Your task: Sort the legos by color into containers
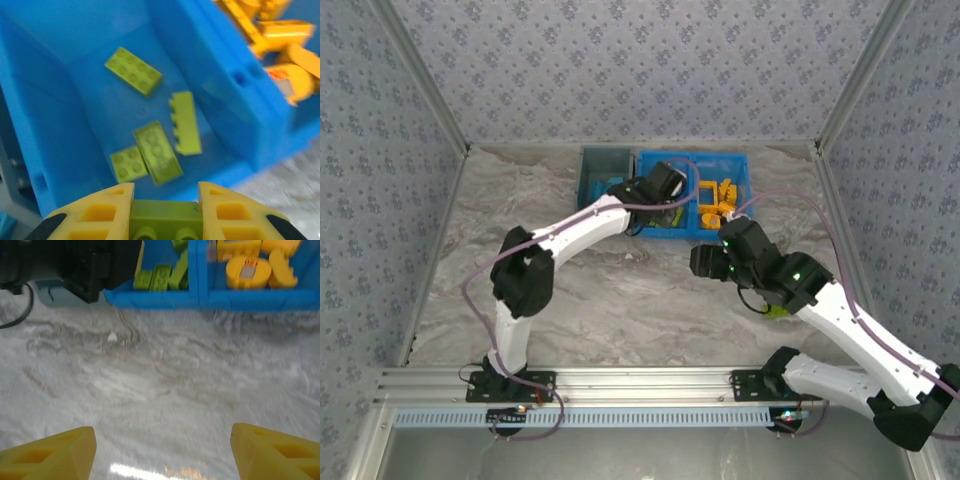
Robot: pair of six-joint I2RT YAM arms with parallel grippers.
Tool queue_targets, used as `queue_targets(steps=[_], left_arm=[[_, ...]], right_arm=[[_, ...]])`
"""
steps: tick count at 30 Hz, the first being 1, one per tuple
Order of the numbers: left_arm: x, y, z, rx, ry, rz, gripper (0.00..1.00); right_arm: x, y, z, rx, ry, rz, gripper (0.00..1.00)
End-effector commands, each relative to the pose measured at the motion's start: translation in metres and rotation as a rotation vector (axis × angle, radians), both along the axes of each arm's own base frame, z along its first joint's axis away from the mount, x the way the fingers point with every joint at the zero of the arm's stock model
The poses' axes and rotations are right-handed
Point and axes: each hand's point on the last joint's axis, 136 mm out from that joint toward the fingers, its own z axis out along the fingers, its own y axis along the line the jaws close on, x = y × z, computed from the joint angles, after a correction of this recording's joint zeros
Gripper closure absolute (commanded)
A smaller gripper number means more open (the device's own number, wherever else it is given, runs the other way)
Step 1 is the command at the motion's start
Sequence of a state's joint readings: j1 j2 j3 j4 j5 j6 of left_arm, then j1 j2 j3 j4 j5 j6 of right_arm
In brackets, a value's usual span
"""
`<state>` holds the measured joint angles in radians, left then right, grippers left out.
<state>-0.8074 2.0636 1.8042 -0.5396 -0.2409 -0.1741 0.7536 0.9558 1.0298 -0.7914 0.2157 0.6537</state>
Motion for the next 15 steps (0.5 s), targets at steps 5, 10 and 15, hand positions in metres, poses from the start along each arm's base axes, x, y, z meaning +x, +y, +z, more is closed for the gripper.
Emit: queue_targets(steps=[5, 10, 15], left_arm=[[0.05, 0.003, -0.022, 0.079, -0.001, 0.1, 0.78], [0.068, -0.01, -0.034, 0.082, 0.011, 0.108, 0.76], [0.078, -0.006, -0.055, 0.113, 0.032, 0.141, 0.76]], right_arm=[[0.043, 0.007, 0.023, 0.051, -0.243, -0.114, 0.24], [0.043, 0.006, 0.019, 0.014, -0.235, -0.1, 0.24], [0.038, 0.003, 0.016, 0.016, -0.225, -0.1, 0.24]])
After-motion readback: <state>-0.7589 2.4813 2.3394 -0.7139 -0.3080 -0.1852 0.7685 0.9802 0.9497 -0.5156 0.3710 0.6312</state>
